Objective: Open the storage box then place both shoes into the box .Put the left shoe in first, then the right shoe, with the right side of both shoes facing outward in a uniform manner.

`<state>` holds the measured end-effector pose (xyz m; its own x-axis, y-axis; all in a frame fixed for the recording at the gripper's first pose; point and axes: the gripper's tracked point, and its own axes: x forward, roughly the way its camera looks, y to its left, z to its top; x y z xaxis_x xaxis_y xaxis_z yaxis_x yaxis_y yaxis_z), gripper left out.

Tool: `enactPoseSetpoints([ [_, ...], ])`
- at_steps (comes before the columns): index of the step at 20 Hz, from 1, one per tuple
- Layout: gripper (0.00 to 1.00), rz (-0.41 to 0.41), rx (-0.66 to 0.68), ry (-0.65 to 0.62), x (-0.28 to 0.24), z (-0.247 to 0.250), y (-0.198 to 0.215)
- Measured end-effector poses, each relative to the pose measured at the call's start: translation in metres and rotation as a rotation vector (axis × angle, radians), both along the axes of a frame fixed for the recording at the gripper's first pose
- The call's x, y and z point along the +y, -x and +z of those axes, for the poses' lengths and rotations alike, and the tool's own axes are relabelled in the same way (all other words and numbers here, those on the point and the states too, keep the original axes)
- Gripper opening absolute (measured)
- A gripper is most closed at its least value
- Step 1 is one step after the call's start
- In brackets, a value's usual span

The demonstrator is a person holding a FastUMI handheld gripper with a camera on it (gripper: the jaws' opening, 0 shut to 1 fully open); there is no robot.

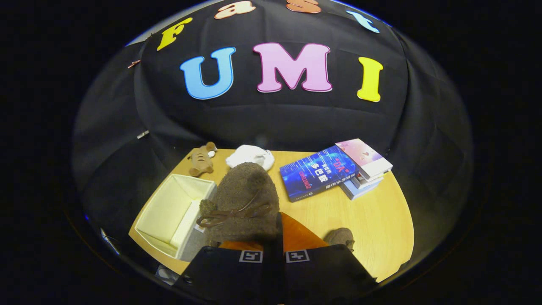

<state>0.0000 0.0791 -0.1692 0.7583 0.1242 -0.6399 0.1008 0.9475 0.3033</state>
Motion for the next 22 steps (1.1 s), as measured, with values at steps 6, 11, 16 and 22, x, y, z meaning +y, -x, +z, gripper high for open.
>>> enactPoseSetpoints([
  [6,0.05,0.047,-0.018,-0.057,0.064,0.051,-0.032],
  [11,0.05,0.082,-0.014,-0.099,0.132,0.066,-0.059],
  [16,0.05,0.076,0.003,-0.153,0.199,0.046,-0.079],
  [22,0.05,-0.004,0.107,-0.152,0.245,-0.014,-0.078],
])
